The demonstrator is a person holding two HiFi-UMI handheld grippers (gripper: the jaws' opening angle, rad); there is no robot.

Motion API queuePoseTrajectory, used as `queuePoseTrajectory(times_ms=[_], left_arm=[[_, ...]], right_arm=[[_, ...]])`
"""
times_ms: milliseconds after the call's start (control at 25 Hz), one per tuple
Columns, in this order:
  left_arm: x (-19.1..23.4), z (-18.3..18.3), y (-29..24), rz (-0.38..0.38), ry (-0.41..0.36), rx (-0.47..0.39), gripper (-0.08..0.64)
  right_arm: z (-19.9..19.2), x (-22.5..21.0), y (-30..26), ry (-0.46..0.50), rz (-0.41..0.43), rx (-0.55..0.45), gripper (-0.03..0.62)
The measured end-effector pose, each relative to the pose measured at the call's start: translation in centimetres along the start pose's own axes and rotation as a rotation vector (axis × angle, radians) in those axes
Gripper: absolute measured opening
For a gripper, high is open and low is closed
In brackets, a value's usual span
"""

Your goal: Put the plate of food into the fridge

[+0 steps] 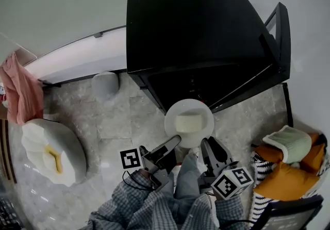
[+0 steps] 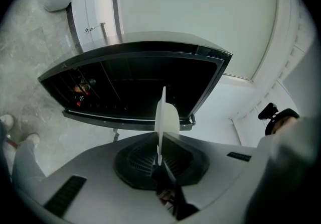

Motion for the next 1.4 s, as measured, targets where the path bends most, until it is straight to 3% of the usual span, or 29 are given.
queuePoseTrajectory(times_ms=[840, 1040, 1400], left_arm=[[7.3, 0.1, -2.7, 0.047, 0.03, -0.165, 0.02], [8.3, 0.6, -4.0, 0.038, -0.014, -0.184, 0.02], [9.4, 1.6, -6.7, 0.015, -0.021, -0.205, 0.02]], right_arm=[[-2.2, -7.4, -5.0, 0.016, 0.095, 0.109, 0.091], [-2.3, -8.9, -6.3, 0.015, 0.106, 0.099, 0.091], [-1.6, -10.9, -8.5, 0.035, 0.107, 0.072, 0.091]])
Point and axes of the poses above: the fingertips, and each gripper's own axes: y backward along the fingers, x to its left, z out of its top, the point moved 8 cm from there along y, backward along the fingers, and after that the axes turned 12 degrees about -x, right-handed, at the moved point
